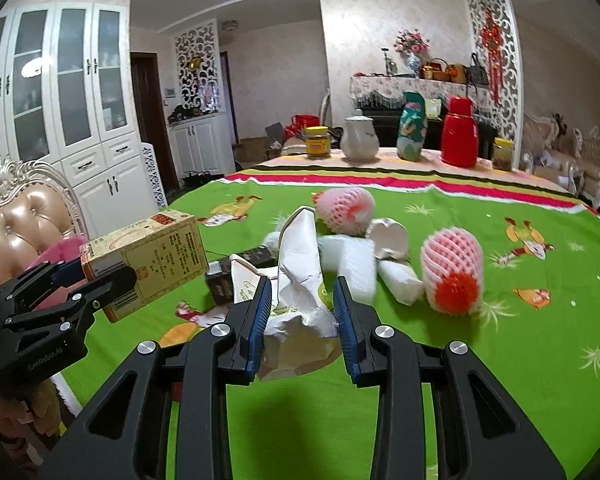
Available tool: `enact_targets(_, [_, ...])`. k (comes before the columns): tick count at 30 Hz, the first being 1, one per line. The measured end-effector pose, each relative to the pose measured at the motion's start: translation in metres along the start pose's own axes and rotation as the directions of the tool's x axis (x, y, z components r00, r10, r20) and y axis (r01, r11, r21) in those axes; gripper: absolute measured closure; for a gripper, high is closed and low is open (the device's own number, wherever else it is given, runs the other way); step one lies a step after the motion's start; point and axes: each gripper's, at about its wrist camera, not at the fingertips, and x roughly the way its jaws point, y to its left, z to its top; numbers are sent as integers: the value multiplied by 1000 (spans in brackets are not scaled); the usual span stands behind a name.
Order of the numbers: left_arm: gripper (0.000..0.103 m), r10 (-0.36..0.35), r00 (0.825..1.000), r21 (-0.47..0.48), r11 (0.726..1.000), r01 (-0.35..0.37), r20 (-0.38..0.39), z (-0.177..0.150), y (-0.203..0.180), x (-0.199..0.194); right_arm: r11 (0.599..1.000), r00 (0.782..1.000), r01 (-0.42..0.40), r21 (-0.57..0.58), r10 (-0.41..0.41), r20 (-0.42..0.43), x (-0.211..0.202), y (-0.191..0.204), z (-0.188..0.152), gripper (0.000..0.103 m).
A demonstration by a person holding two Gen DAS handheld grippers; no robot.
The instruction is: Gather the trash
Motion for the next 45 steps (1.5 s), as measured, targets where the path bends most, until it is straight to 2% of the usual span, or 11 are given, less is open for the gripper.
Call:
enact_targets(12, [52,112,991,-81,991,-106,75,-4,64,-51,993,997,-80,-84,82,13,11,68,22,71])
enact_targets(22, [52,247,961,-122,965,-232,122,-15,132,-99,966,981,-191,-173,195,4,36,156,44,71])
enact_targets(28, [51,343,933,-187,929,-320,109,-29,193,-121,931,960,-276,-238,281,-13,56,220,52,72])
enact_targets(36, [51,457,888,-281,859,-428,43,-42,273,-129,882,927,-368,-295,372,-45,80,292,63,72])
enact_targets(40, [51,474,880,-322,832,-453,-12,-54,302,-125,854,900,-429,-295,433,-54,94,326,73,72])
enact_targets(45, [51,488,870,-355,802,-480,-74,-73,324,-121,819,865,-500,-280,489,-116,122,366,77,70])
